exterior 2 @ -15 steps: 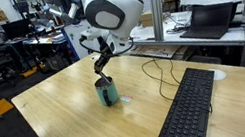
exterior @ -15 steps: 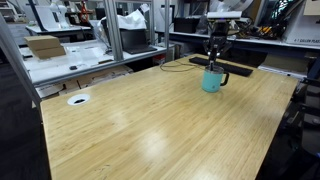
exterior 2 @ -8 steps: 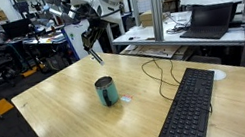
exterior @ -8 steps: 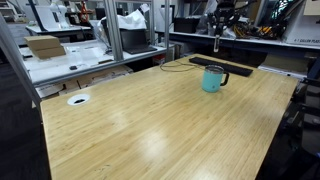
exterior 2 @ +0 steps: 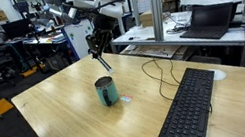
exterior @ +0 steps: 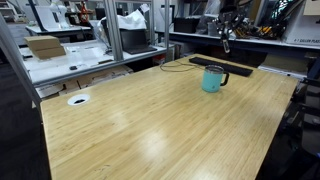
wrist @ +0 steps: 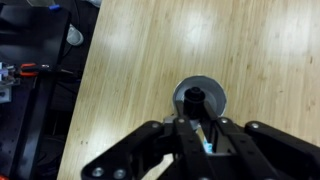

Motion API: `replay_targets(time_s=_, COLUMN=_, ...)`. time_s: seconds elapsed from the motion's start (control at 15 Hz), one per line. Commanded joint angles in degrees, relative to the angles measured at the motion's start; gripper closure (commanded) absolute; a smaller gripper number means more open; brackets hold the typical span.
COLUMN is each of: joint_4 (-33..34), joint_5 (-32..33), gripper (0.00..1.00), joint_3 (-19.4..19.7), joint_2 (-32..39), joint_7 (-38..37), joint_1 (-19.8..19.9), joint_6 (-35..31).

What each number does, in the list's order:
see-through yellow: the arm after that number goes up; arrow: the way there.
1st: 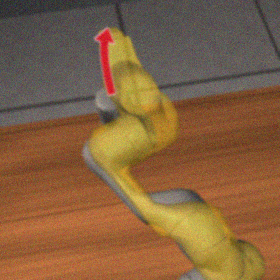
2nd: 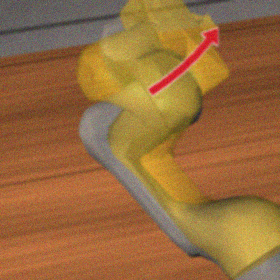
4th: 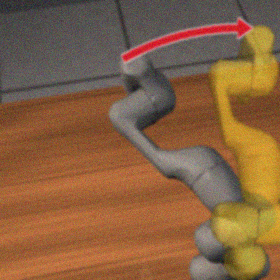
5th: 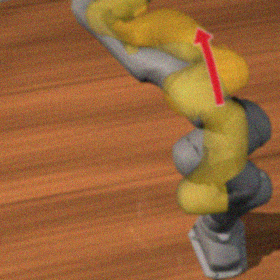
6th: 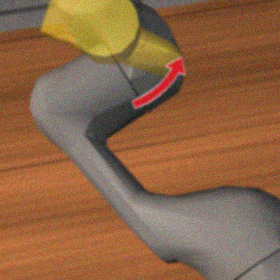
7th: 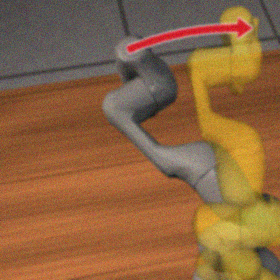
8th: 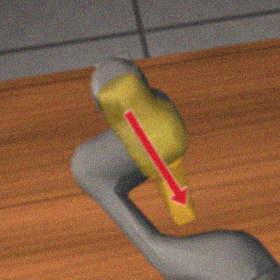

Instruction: Pick up the marker and put it on the table

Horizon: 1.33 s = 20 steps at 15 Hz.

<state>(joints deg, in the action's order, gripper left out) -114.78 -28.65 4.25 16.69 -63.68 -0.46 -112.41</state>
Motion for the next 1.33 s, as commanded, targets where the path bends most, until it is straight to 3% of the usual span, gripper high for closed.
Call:
replay_targets(time_s=0.0, joint_4=0.54, joint_5=1.24, gripper=0.95, joint_3=1.07, joint_2=2.13, joint_7=-5.29, joint_1=0.92, joint_6=-1.82)
replay_targets(time_s=0.27, joint_4=-1.01, joint_5=-1.62, gripper=0.95, joint_3=2.04, joint_2=3.54, joint_7=-8.62, joint_1=2.09, joint_6=-8.88)
replay_targets(time_s=0.73, joint_4=-3.17, joint_5=-0.16, gripper=0.95, joint_3=1.77, joint_2=6.64, joint_7=-20.25, joint_1=1.03, joint_6=-19.39)
replay_targets(time_s=1.27, joint_4=-6.59, joint_5=-0.64, gripper=0.95, joint_3=0.29, joint_2=13.33, joint_7=-21.33, joint_1=0.83, joint_6=-31.39)
